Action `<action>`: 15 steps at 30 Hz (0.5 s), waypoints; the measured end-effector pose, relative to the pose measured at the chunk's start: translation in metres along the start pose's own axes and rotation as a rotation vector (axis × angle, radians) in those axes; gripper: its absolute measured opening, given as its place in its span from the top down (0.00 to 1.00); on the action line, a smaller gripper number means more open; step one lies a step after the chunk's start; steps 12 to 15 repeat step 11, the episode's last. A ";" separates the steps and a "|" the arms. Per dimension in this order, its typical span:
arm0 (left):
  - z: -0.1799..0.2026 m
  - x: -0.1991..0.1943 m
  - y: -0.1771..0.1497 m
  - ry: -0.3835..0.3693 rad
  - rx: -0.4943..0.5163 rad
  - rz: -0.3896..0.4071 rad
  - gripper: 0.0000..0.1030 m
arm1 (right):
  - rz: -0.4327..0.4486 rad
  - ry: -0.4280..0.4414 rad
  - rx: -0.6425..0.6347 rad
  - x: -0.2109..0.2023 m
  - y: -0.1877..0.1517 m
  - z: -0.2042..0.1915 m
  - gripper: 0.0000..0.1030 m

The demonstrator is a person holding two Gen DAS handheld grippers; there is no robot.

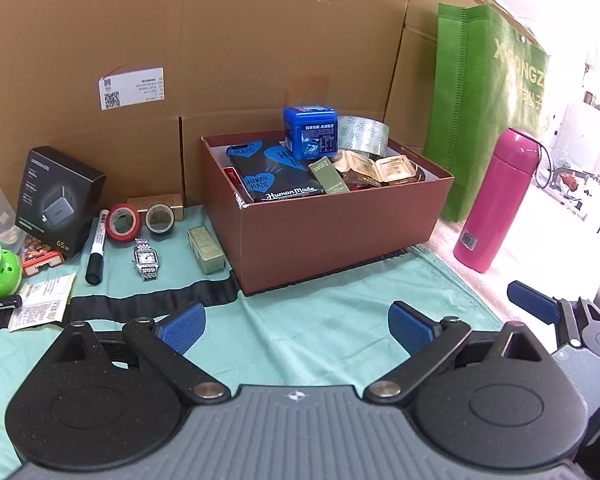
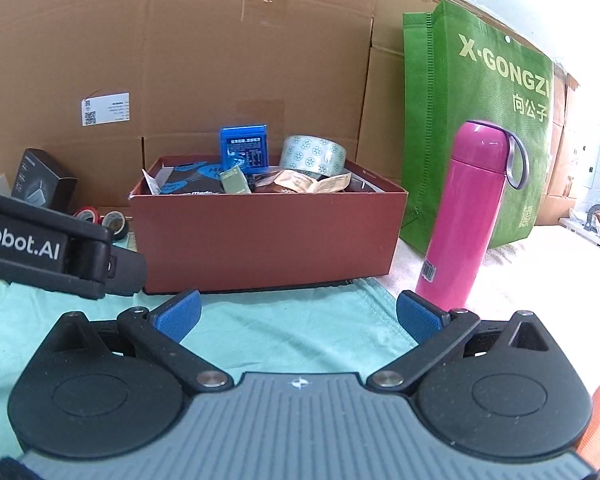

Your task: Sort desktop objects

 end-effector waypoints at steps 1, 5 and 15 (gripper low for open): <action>-0.001 -0.002 0.000 0.000 0.000 0.003 0.02 | -0.001 -0.002 -0.002 -0.001 0.000 -0.001 0.02; -0.003 -0.008 -0.002 -0.003 0.001 0.016 0.02 | -0.005 -0.005 -0.005 -0.006 0.000 -0.004 0.02; -0.002 -0.014 -0.003 -0.018 0.022 0.028 0.02 | -0.002 0.000 -0.011 -0.009 0.003 -0.009 0.02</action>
Point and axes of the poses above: each gripper's, at about its wrist camera, not at the fingertips, and x roughly the way its jaws point, z to its right, y to its top, the point moved 5 cm from there along x, roughly the way its jaws point, and after that the axes turned 10 degrees about -x, right-handed, at the moved point
